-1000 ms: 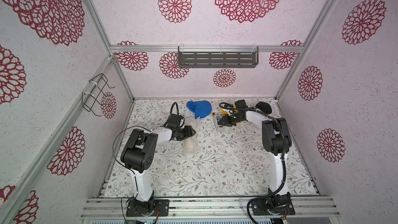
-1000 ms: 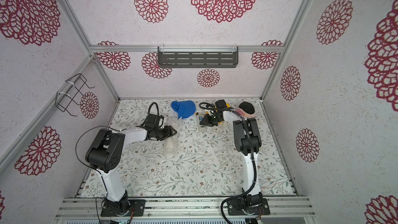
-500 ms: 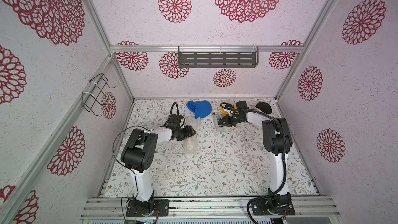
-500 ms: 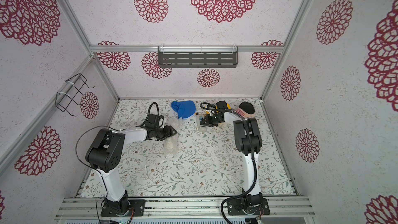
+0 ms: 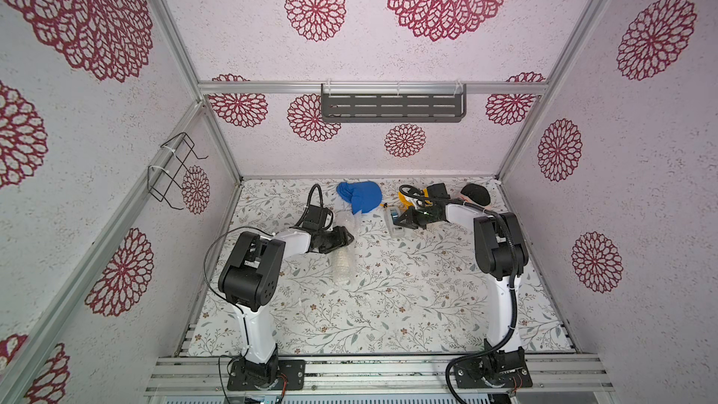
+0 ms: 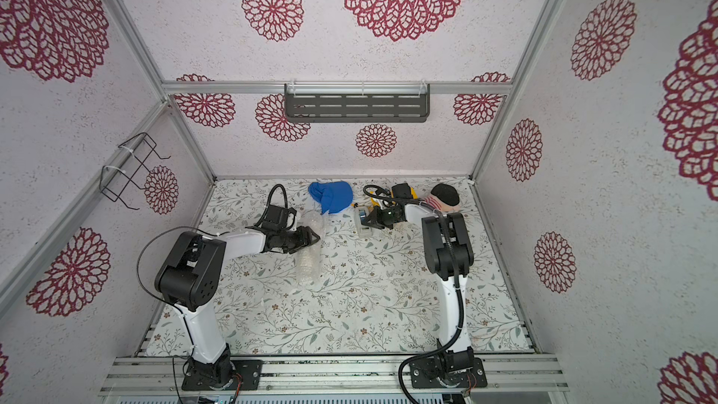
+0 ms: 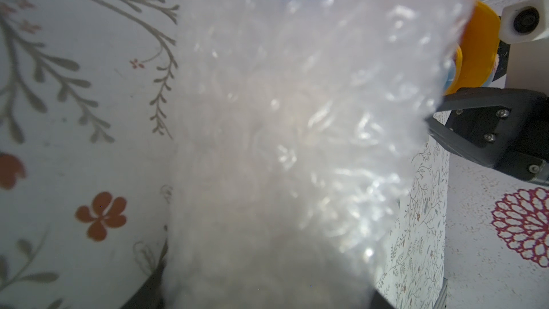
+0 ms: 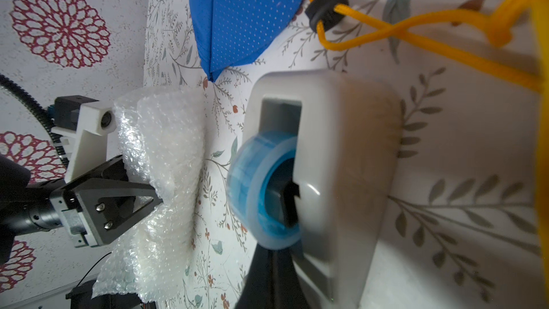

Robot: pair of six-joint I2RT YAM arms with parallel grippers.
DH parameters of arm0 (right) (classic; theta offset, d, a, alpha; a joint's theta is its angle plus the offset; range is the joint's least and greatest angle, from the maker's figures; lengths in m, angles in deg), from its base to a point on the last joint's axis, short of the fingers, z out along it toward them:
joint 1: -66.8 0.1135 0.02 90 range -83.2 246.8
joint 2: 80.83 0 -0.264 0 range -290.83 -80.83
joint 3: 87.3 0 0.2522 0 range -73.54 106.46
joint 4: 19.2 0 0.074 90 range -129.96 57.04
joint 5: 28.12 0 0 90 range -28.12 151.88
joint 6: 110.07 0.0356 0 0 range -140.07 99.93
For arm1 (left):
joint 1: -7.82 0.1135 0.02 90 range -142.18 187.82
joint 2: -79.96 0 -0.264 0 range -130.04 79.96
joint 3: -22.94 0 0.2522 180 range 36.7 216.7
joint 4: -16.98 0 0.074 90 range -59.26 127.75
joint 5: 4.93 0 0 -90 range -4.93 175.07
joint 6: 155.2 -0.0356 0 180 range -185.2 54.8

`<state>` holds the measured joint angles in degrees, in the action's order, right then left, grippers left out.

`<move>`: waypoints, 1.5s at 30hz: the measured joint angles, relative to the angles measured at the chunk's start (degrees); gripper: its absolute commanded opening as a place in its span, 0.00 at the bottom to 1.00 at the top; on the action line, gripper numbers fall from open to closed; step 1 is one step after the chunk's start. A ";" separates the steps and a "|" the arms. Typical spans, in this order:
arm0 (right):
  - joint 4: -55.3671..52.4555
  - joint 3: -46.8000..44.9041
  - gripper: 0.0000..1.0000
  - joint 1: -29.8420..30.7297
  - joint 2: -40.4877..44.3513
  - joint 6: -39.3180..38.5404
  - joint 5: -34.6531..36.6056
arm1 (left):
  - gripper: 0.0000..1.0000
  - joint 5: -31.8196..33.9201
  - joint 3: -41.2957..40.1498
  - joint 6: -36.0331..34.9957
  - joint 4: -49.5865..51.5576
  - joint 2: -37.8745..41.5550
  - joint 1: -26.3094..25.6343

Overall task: Wrap vases in bubble wrap
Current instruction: Tear off the tape using the Tape Cutter.

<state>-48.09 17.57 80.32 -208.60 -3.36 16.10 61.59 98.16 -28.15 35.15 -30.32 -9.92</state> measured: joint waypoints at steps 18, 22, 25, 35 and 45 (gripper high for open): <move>1.57 -1.03 0.10 -0.81 0.39 9.46 -0.76 | 0.09 0.00 0.22 -0.07 0.44 0.00 0.00; -0.48 0.26 0.21 -0.92 0.39 9.88 0.48 | 0.09 0.00 0.31 -0.07 0.57 -0.02 0.00; -0.63 0.28 0.23 -0.96 0.55 9.84 0.26 | 0.09 -0.04 0.33 -0.13 0.59 -0.09 0.00; -0.66 0.28 0.24 -0.96 0.61 9.77 -0.04 | 0.09 -0.07 0.37 -0.22 0.61 -0.11 0.00; -5.66 2.62 0.03 -0.81 0.61 6.62 3.67 | 0.09 -0.07 0.44 -0.26 0.76 -0.11 0.00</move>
<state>-53.75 20.20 79.51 -207.99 3.26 19.77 61.52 98.59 -28.41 35.91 -30.43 -9.92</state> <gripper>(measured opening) 0.046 0.636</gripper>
